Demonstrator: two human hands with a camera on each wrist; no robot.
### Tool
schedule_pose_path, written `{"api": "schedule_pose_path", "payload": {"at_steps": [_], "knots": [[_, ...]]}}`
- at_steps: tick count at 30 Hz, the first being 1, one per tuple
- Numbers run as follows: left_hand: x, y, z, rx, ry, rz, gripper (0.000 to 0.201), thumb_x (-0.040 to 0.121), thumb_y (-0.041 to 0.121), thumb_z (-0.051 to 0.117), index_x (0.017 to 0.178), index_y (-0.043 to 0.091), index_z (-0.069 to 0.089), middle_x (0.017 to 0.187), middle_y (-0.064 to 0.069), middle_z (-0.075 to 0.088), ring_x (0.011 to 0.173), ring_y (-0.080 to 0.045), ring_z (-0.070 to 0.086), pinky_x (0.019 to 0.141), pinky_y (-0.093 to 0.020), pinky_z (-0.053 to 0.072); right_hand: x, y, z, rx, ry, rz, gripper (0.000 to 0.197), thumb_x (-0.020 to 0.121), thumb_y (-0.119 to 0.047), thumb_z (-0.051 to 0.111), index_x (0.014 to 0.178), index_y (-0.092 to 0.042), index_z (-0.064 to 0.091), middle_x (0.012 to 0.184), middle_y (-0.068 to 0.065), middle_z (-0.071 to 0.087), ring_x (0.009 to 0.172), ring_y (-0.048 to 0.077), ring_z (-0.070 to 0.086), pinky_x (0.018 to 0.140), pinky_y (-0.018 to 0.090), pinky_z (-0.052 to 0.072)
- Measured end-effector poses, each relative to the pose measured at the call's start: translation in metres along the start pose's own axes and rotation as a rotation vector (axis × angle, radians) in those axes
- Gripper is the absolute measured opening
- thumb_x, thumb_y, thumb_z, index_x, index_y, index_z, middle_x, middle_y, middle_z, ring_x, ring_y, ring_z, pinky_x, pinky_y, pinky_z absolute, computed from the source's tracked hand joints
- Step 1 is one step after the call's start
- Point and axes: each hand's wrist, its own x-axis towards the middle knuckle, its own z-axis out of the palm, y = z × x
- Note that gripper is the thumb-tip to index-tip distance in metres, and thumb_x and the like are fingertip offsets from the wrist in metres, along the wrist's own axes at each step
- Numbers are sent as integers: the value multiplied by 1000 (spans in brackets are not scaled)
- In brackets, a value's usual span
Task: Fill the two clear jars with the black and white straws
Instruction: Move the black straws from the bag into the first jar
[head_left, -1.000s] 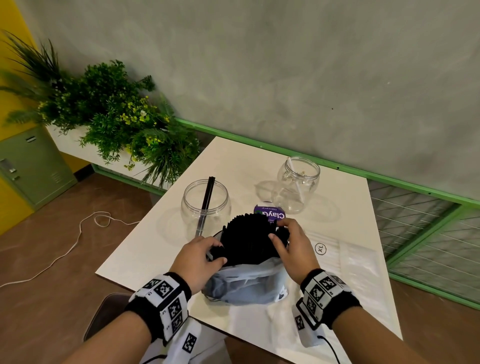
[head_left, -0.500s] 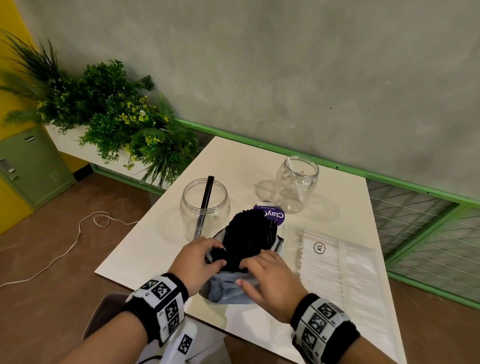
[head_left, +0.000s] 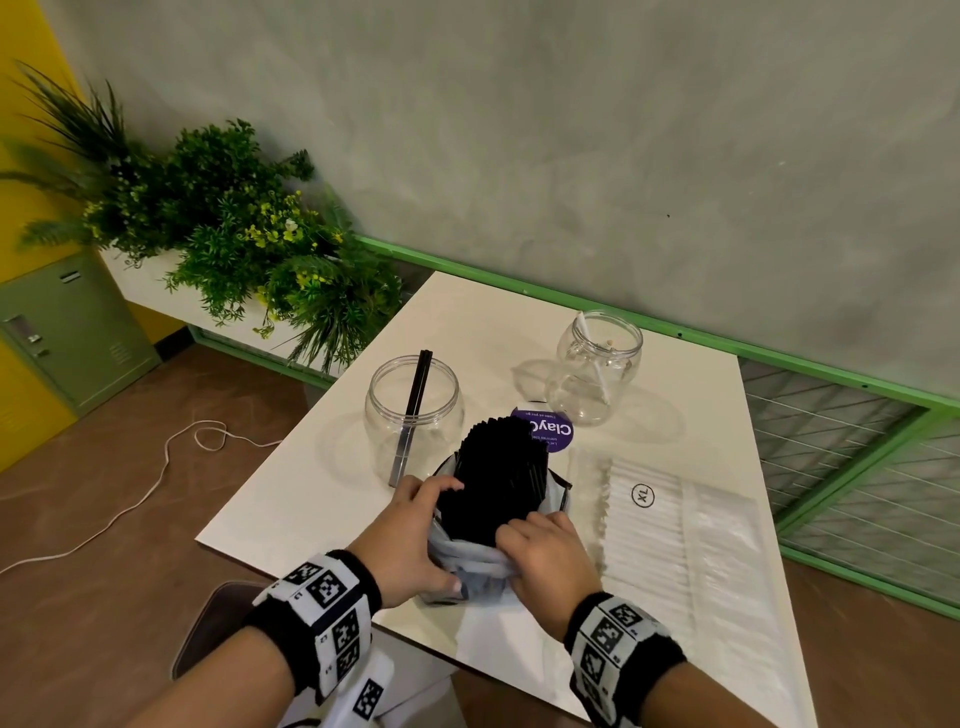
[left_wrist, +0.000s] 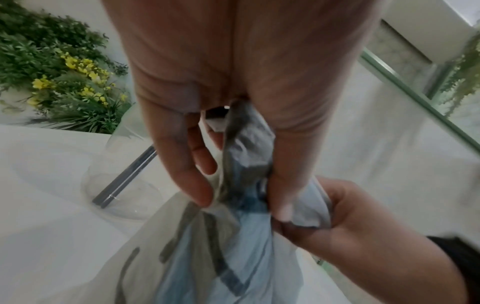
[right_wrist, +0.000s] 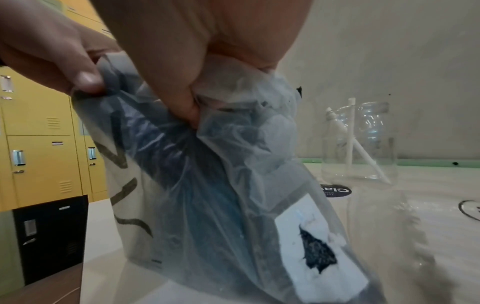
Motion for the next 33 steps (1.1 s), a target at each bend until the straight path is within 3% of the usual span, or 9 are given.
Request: {"api": "schedule_pose_path", "payload": {"at_steps": [2,5,9,12,17,20,24,29,33], "knots": [[1,-1,2,2,66,3,82,63,15,75,130,34,33,118,2,35,100,-13,52,86,-15,42,-4,-2,0,51,-14,-10,39,52,-23,74,78,-25,45,72,-8,53,70,15,49,69,28,30],[3,-2,3,-17,113,12,67,67,7,68,124,30,43,115,2,40,96,-12,51,75,-4,36,-13,-1,-4,158,-45,-48,18,75,-39,62,83,-24,55,78,-8,51,77,13,44,76,27,34],[4,-4,3,-25,135,34,57,69,5,67,116,31,49,115,3,44,92,-11,53,72,-4,38,-17,0,-22,364,-99,-4,30,96,-39,40,101,-21,63,88,-5,60,82,13,50,79,26,36],[3,-2,3,-26,126,42,54,70,4,65,114,32,48,114,3,45,92,-13,55,77,-16,43,-9,4,-29,490,-60,171,29,94,-30,46,119,-18,55,106,-2,58,87,15,56,77,26,44],[4,-2,3,-43,116,80,53,71,0,63,110,33,49,113,6,48,98,-10,52,83,-17,44,10,7,-26,409,-120,223,56,81,-28,70,130,-15,46,125,1,45,105,20,53,87,29,46],[5,-2,4,-54,120,111,54,71,-1,63,104,37,47,112,7,49,100,-8,52,84,-14,43,15,4,-20,365,-75,252,56,78,-32,71,127,-14,50,122,3,53,109,21,50,90,27,42],[3,0,3,-83,73,138,59,69,1,64,103,45,44,114,9,49,103,-4,51,85,-11,42,19,-1,-11,323,-7,234,45,72,-35,71,108,-11,60,102,5,61,96,27,53,79,30,42],[0,7,-1,-183,13,68,47,69,43,64,113,39,48,117,13,48,109,0,49,92,-15,39,19,-3,-10,378,-9,246,44,73,-44,63,107,-17,55,100,2,62,94,22,50,78,35,44],[5,2,2,-104,114,98,30,83,20,66,104,36,51,112,11,54,108,-5,51,89,-7,34,21,-2,-4,405,3,233,40,69,-46,59,98,-18,63,94,-1,63,93,24,51,79,37,45]]}}
